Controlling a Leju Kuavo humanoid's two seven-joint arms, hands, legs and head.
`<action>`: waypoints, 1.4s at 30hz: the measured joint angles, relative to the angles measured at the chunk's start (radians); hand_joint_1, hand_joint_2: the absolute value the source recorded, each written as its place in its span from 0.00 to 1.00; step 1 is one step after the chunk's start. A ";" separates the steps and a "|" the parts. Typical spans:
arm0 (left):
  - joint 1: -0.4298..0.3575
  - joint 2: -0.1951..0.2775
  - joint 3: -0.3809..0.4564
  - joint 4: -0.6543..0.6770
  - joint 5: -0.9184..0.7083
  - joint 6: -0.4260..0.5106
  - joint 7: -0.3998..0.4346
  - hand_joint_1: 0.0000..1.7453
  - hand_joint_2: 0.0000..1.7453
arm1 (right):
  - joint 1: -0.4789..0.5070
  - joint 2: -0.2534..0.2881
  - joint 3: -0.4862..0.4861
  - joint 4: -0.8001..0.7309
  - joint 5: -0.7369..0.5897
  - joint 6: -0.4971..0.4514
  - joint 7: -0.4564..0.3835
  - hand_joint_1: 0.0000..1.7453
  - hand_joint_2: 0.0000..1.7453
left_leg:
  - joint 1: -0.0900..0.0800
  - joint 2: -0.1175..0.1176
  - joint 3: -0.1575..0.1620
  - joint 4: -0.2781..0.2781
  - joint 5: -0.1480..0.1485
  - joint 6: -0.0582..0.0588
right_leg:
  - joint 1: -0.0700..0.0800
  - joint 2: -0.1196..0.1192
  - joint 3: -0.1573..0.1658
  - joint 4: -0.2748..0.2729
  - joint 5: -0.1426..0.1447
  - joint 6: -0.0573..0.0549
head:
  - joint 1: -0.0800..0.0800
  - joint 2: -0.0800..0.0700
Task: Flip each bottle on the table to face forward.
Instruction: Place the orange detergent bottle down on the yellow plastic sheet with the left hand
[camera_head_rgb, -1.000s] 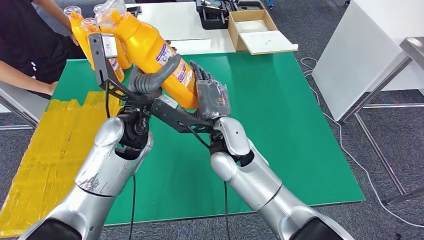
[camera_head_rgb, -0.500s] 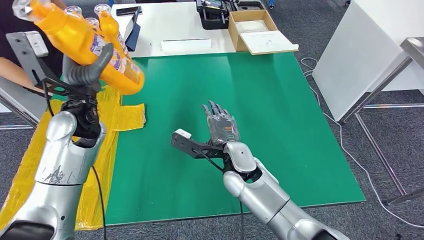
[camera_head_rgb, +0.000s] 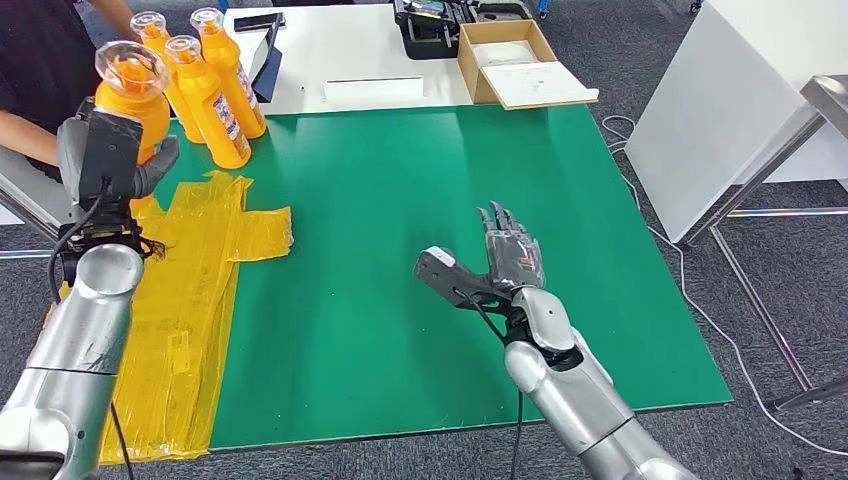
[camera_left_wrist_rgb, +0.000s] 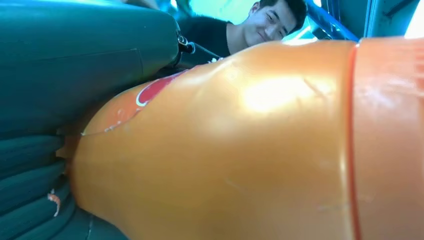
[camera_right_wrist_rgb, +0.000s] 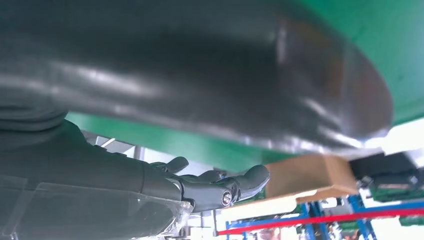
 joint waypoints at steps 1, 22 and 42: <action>0.000 0.008 -0.002 0.021 -0.033 -0.003 0.010 1.00 1.00 | 0.004 -0.006 -0.011 -0.014 -0.001 -0.002 -0.003 0.00 0.00 | 0.000 0.000 0.000 0.000 0.000 0.000 | 0.000 0.000 0.000 0.000 0.000 0.000 | 0.000 0.000; 0.011 0.036 -0.144 0.514 -0.504 0.010 0.080 1.00 1.00 | 0.118 -0.108 -0.126 -0.395 -0.095 -0.061 -0.078 0.00 0.00 | 0.000 0.003 0.000 0.000 0.000 0.000 | -0.001 0.000 0.000 0.000 0.000 0.000 | 0.000 0.000; 0.102 -0.042 -0.147 0.610 -0.419 -0.039 0.029 0.00 0.00 | 0.123 -0.105 -0.127 -0.420 -0.134 -0.055 -0.094 0.00 0.00 | 0.000 0.000 0.007 0.000 -0.001 0.000 | -0.001 -0.001 0.007 0.000 -0.001 0.000 | 0.000 0.000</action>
